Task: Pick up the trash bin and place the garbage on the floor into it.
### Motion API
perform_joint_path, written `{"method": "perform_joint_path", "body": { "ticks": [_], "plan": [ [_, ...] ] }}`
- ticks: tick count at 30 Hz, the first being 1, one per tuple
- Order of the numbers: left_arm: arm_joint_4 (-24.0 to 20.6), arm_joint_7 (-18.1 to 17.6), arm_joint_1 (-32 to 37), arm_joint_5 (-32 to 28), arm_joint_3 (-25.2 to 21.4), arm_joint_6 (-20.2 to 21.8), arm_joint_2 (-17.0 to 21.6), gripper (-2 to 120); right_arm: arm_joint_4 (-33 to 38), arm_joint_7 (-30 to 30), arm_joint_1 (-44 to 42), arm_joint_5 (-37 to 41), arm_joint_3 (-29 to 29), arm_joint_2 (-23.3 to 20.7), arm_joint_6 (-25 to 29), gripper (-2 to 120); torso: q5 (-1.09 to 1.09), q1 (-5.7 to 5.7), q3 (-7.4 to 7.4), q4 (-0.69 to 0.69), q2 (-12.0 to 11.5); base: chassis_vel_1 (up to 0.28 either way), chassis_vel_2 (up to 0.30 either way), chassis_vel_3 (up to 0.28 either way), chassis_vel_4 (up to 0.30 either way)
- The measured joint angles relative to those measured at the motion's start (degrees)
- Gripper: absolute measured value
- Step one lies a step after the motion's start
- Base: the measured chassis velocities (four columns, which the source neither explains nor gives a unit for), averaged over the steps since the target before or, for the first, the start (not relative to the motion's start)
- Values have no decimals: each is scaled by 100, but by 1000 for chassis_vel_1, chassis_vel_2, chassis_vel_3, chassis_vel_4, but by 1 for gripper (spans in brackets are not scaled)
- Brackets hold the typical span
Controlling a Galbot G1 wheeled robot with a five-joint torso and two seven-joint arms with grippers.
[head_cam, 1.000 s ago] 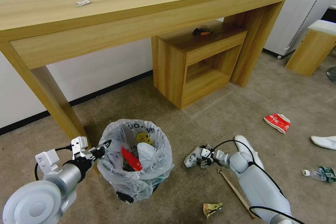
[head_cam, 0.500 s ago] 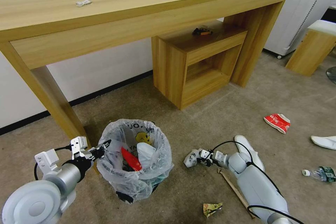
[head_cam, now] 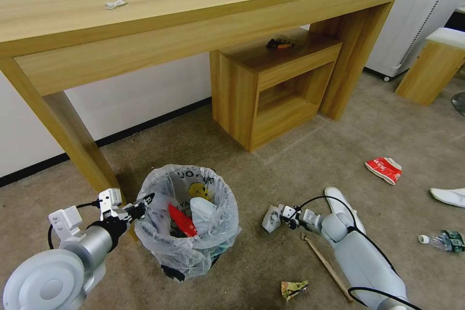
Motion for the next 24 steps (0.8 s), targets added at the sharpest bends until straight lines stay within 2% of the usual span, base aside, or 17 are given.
{"method": "perform_joint_path", "body": {
  "ticks": [9,14,17,24],
  "plan": [
    [34,0,-24,6,55,0,0,2,867,371,-360,659,177,-481,78,0,0,0,-1,1,0,0,0,0,0],
    [13,10,-10,6,68,1,22,2,1338,660,-501,1314,285,-736,292,0,0,0,0,0,0,0,0,0,0],
    [-1,13,-11,11,111,2,53,2,1767,814,-575,2021,354,-893,432,0,-1,0,-1,1,0,0,0,0,0],
    [-9,16,-71,65,288,24,83,2,2425,1017,-620,3097,290,-1058,655,0,-1,0,0,0,0,0,0,0,0]
  ]
}}
